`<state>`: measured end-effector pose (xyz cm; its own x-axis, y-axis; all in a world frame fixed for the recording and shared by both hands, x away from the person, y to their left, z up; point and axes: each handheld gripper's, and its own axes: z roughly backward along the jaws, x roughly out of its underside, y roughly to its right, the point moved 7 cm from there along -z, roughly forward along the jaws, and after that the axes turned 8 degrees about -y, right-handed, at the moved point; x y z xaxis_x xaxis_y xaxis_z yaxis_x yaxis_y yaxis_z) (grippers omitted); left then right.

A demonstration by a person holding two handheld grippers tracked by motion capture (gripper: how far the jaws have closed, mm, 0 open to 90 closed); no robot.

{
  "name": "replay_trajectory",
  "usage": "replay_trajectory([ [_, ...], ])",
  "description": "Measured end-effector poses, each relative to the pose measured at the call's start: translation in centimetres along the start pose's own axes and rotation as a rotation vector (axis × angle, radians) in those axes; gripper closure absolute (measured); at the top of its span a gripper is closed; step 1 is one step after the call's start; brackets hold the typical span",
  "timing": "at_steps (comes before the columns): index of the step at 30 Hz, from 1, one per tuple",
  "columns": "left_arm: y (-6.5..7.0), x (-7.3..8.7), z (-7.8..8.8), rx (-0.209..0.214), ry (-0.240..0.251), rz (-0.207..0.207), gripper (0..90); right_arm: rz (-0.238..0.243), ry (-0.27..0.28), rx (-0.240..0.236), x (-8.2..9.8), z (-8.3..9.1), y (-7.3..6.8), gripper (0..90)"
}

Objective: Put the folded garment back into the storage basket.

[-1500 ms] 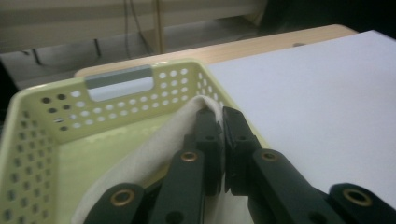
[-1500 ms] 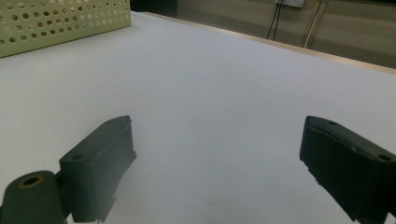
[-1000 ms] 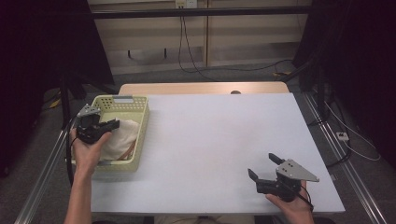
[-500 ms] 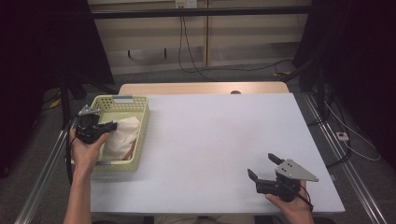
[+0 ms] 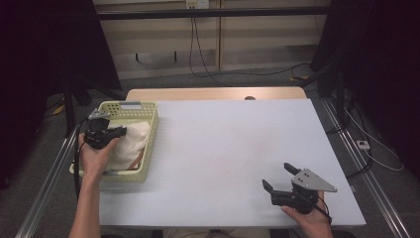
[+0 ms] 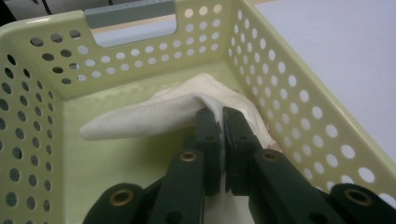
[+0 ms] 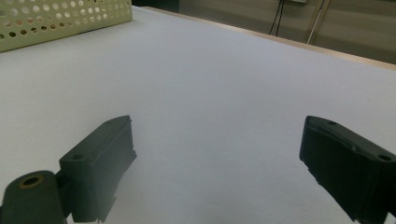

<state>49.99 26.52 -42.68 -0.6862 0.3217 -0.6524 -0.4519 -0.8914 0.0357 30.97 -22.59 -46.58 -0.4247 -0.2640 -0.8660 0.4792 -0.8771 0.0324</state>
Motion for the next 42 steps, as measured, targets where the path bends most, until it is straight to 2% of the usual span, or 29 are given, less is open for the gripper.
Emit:
replay_trajectory([
  [2, 0.0, -0.1, -0.2, -0.006, -0.011, -0.005, 86.2, 0.0, 0.0, -0.002, 0.0, -0.1, 0.0, 10.1],
  [6, -0.4, 0.1, -0.5, 0.001, -0.03, 0.011, 86.1, -0.003, -0.003, -0.001, 0.0, -0.1, 0.0, 10.1],
  [10, -1.0, 0.4, -0.7, -0.037, -0.064, 0.017, 86.0, -0.001, -0.002, 0.002, 0.0, -0.2, 0.1, 10.2],
  [12, -1.3, 0.5, -0.7, -0.041, -0.078, 0.024, 86.1, -0.004, -0.004, 0.0, 0.0, -0.2, 0.1, 10.1],
  [16, -1.9, 0.8, -1.0, -0.052, -0.126, 0.045, 86.0, -0.004, -0.006, 0.0, 0.0, -0.2, 0.1, 10.1],
  [18, -2.1, 1.0, -1.3, -0.06, -0.162, 0.052, 85.9, -0.004, -0.005, 0.0, 0.0, -0.2, 0.0, 10.1],
  [19, -2.3, 1.2, -1.5, -0.064, -0.197, 0.053, 85.9, -0.005, -0.005, -0.002, 0.0, -0.2, 0.1, 10.1],
  [20, -2.3, 1.2, -1.5, -0.064, -0.197, 0.053, 85.9, -0.005, -0.005, -0.002, 0.0, -0.2, 0.1, 10.1],
  [26, -2.9, 1.9, -2.2, -0.078, -0.296, 0.088, 85.8, -0.003, -0.007, -0.008, 0.0, -0.3, 0.0, 10.2],
  [28, -3.1, 2.0, -2.5, -0.082, -0.314, 0.104, 85.7, -0.005, -0.009, -0.009, 0.0, -0.4, 0.0, 10.1],
  [33, -3.2, 2.1, -3.0, -0.088, -0.336, 0.096, 85.2, -0.003, -0.012, -0.011, 0.0, -0.4, 0.0, 10.1],
  [34, -3.3, 2.0, -2.9, -0.089, -0.347, 0.085, 85.2, -0.003, -0.012, -0.012, 0.0, -0.5, 0.0, 10.1],
  [36, -3.6, 1.9, -3.2, -0.095, -0.34, 0.106, 85.3, -0.003, -0.013, -0.012, 0.0, -0.5, 0.0, 10.1],
  [39, -3.7, 1.8, -3.5, -0.1, -0.341, 0.11, 85.3, -0.003, -0.013, -0.013, 0.0, -0.5, 0.0, 10.1],
  [42, -3.8, 1.9, -4.0, -0.108, -0.353, 0.093, 85.3, -0.003, -0.018, -0.015, 0.0, -0.5, 0.0, 10.1],
])
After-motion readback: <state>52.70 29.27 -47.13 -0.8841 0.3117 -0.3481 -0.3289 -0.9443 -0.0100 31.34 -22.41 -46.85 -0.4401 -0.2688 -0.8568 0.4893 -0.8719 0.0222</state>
